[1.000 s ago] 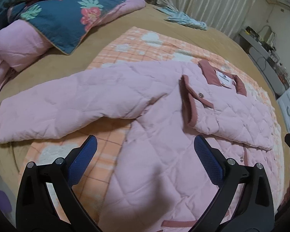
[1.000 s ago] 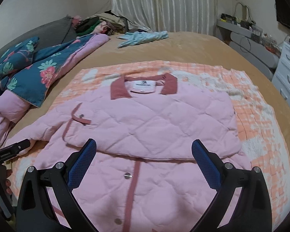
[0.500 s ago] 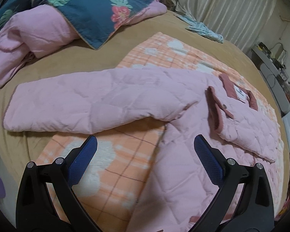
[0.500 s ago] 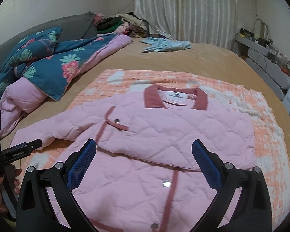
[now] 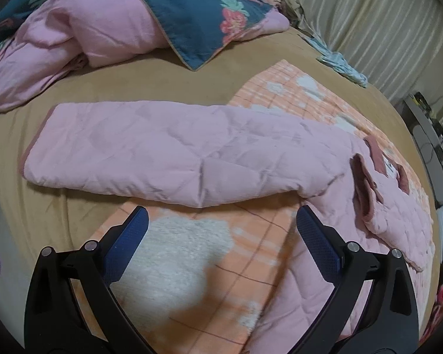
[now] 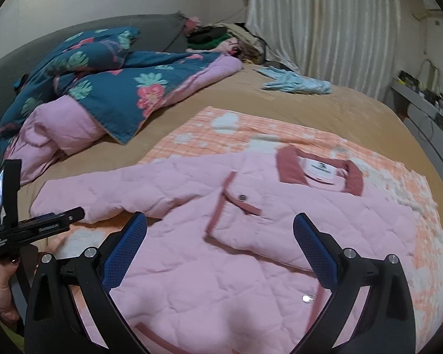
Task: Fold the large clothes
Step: 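Move the left tool over to the other jacket sleeve, then grasp the other sleeve's mauve cuff with the left tool and lift it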
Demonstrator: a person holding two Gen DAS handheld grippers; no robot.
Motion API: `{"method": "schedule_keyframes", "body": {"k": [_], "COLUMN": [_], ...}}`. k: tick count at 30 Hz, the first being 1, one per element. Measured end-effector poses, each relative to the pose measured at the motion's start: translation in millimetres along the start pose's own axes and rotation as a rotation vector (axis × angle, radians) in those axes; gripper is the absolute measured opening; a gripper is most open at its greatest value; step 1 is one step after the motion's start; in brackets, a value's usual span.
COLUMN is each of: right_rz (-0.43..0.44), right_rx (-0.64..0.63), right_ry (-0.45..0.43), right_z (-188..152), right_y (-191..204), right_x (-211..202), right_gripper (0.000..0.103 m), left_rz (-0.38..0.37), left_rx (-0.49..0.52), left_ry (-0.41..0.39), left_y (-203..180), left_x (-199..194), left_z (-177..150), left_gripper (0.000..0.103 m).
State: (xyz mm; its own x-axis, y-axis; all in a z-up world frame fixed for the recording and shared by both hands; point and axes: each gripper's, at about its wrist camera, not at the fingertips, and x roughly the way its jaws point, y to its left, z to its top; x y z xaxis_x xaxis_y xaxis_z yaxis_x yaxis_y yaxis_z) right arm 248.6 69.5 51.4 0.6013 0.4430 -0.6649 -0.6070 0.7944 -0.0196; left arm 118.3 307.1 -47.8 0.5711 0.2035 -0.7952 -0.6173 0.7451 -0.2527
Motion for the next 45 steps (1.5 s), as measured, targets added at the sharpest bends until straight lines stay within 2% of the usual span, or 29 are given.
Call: {"method": "schedule_keyframes", "body": {"k": [8,17,22,32,41,42,43,44,45], "right_rz": [0.048,0.119,0.143,0.153,0.143,0.137,0.133,0.128,0.125], "right_rx": [-0.06,-0.087,-0.1,-0.112,-0.078,-0.072,-0.065,-0.057,-0.047], "right_ry": [0.026,0.097,0.123,0.158,0.18,0.181,0.181,0.181,0.183], "right_z": [7.4,6.1,3.3,-3.3,-12.4,-13.5,-14.1,-15.2,-16.1], "right_y": [41.4,76.4,89.3,96.5,79.7,75.5,72.6,69.1,65.5], "right_x": [19.3,49.5,65.5,87.8,96.9,97.1,97.2,97.1,97.0], "right_gripper": [0.099,0.099,0.099,0.099,0.099,0.099,0.099,0.099,0.099], "left_rz": [0.021,0.032,0.003,-0.005,0.016,0.017,0.018,0.02,0.022], "left_rx": [-0.055,-0.147,-0.23,-0.425,-0.545,-0.544,-0.542,-0.546,-0.549], "left_ry": [0.004,0.006,0.021,0.025,-0.073,-0.072,-0.069,-0.077,-0.093], "left_y": [19.7,44.3,62.0,102.0,131.9,133.9,135.8,137.9,141.4], "left_x": [12.3,31.7,40.0,63.3,75.2,75.7,75.7,73.6,70.3], "left_z": [-0.4,-3.3,-2.5,6.8,27.3,29.5,31.7,33.2,33.9], "left_gripper": [0.094,0.094,0.094,0.094,0.094,0.093,0.086,0.073,0.064]}}
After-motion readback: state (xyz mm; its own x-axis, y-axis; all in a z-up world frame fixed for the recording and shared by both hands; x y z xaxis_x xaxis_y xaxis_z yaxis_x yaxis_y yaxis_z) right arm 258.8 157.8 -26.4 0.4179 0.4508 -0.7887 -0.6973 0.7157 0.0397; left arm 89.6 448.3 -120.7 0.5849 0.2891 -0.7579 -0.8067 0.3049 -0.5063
